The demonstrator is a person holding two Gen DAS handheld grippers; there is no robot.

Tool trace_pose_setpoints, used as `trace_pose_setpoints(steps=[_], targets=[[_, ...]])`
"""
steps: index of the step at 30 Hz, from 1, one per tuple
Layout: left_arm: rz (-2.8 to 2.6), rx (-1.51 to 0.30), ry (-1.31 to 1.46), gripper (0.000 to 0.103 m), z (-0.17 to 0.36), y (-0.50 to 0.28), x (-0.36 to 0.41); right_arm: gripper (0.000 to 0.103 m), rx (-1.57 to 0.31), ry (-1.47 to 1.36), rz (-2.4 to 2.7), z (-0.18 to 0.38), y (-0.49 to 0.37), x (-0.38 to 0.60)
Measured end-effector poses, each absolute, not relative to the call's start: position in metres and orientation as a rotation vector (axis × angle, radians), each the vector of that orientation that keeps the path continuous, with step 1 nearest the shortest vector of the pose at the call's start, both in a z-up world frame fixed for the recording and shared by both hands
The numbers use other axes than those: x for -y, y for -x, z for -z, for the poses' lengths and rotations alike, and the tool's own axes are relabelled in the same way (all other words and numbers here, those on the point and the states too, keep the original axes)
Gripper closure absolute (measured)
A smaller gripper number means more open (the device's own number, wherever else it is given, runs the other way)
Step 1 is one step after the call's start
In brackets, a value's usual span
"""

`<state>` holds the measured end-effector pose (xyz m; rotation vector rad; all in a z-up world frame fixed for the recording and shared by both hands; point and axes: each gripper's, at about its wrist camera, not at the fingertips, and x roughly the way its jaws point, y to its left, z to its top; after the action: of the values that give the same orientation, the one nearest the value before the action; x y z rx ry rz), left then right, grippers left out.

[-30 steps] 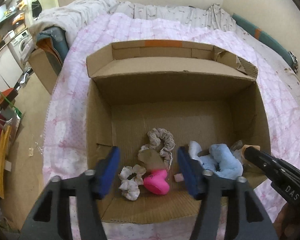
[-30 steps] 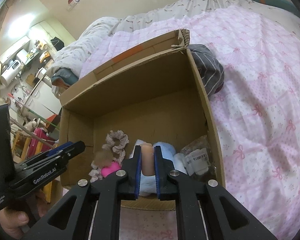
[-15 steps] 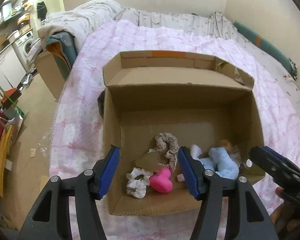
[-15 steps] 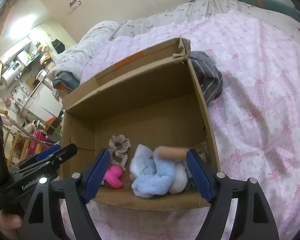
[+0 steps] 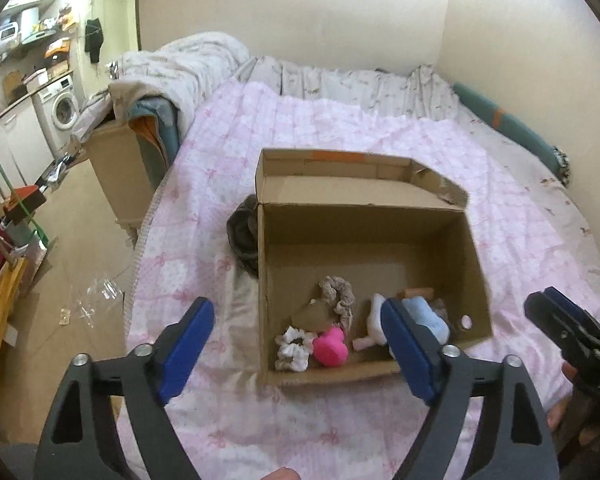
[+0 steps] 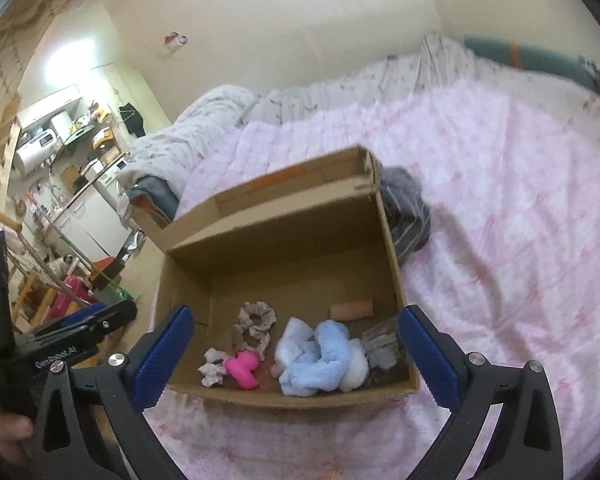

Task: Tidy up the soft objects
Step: 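Lift both open tools away from the box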

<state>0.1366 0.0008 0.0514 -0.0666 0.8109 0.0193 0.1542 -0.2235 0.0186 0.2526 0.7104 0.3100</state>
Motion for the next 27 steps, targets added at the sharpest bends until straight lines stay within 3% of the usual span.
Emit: trace_pose_setpoints(steps=[8, 27], targets=[[-0.051, -0.634, 0.011, 0.001, -0.069, -0.064, -0.008, 0.000, -0.660, -0.152, -0.324, -0.042, -0.107, 0.217], [-0.025, -0.745, 0.082, 0.001, -0.009, -0.053, -0.014, 0.000, -0.674, -0.023, -0.237, -0.003, -0.078, 0.203]])
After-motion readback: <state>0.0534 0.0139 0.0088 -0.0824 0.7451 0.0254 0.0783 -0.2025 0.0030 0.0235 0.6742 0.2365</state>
